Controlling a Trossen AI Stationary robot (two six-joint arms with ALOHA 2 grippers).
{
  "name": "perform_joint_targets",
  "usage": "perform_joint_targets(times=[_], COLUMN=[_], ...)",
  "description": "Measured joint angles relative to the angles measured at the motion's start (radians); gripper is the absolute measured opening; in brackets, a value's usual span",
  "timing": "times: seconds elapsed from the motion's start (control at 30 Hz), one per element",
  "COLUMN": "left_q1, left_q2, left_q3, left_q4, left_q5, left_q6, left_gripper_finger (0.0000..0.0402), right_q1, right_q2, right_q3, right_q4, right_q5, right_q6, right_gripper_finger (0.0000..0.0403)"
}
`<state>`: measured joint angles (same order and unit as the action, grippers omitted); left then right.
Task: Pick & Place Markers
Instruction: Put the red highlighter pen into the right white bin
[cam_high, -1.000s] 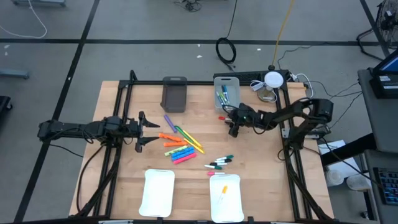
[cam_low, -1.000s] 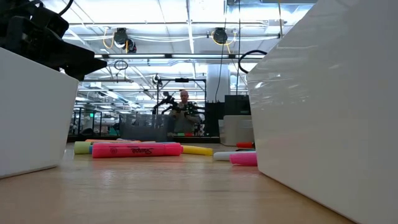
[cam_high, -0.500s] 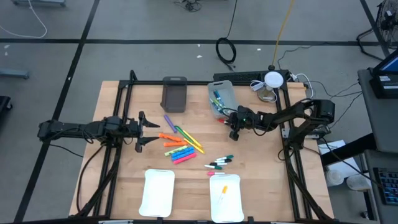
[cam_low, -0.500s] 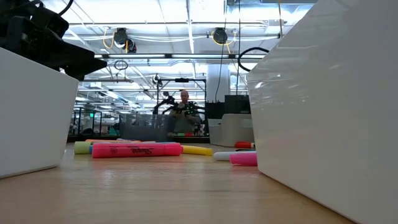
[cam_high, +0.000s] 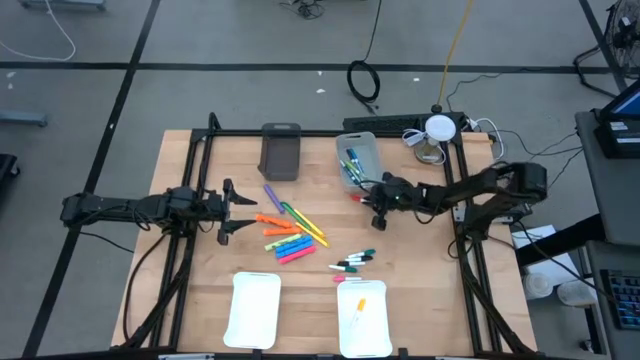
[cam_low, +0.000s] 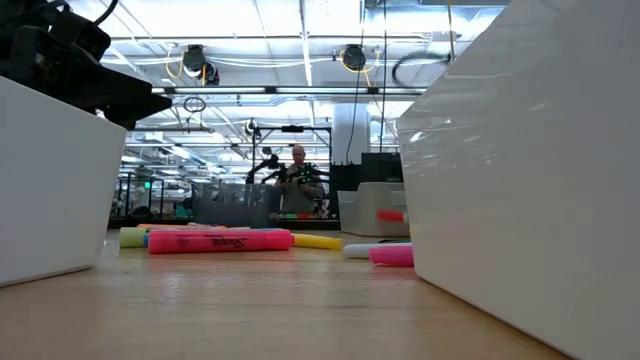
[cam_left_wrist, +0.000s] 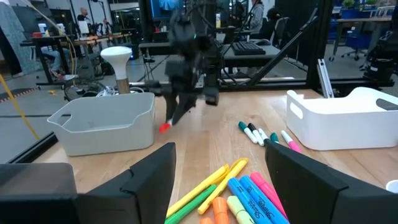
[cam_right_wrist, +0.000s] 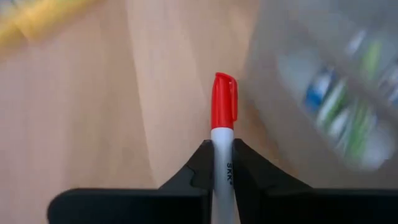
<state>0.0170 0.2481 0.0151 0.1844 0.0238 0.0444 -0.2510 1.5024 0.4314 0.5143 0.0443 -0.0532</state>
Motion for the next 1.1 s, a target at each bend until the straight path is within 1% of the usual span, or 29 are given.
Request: perform_joint_targets(times=[0.13,0.3,0.5,0.6,0.7,0.8,0.97,1.1], left_q1=[0.000,0.000,0.000,0.000,0.000,0.000,0.000,0.000], left_q2=[0.000,0.000,0.000,0.000,0.000,0.000,0.000,0.000], left_q3=[0.000,0.000,0.000,0.000,0.000,0.000,0.000,0.000], left_q4=[0.000,0.000,0.000,0.000,0.000,0.000,0.000,0.000], left_q5=[0.000,0.000,0.000,0.000,0.000,0.000,0.000,0.000], left_q6=[0.000,0.000,0.000,0.000,0.000,0.000,0.000,0.000], left_gripper_finger=[0.0251,0.0251,0.0251,0.0251,0.0251,0.0251,0.0251,0.0251], right_q1=[0.033,0.101,0.252,0.354,0.463,0.561,0.706,0.767], right_q2=[-0.088,-0.215,-0.370,-0.413,-0.419,-0.405,-0.327,-0.233], right_q3=[0.001,0.002,0.003,0.003,0.018,0.083,0.229,0.329], right_q4=[-0.014,-0.061,-0.062,-0.028,-0.003,-0.059,-0.249,-0.407], right_q5=[0.004,-0.015,-0.215,-0.257,-0.258,-0.249,-0.169,-0.129], right_q6=[0.004,0.008,0.055,0.093,0.102,0.094,0.030,-0.009], right_gripper_finger=[0.0028,0.0022,0.0023,0.0022,0.0022,0.0022,0.0022,0.0022])
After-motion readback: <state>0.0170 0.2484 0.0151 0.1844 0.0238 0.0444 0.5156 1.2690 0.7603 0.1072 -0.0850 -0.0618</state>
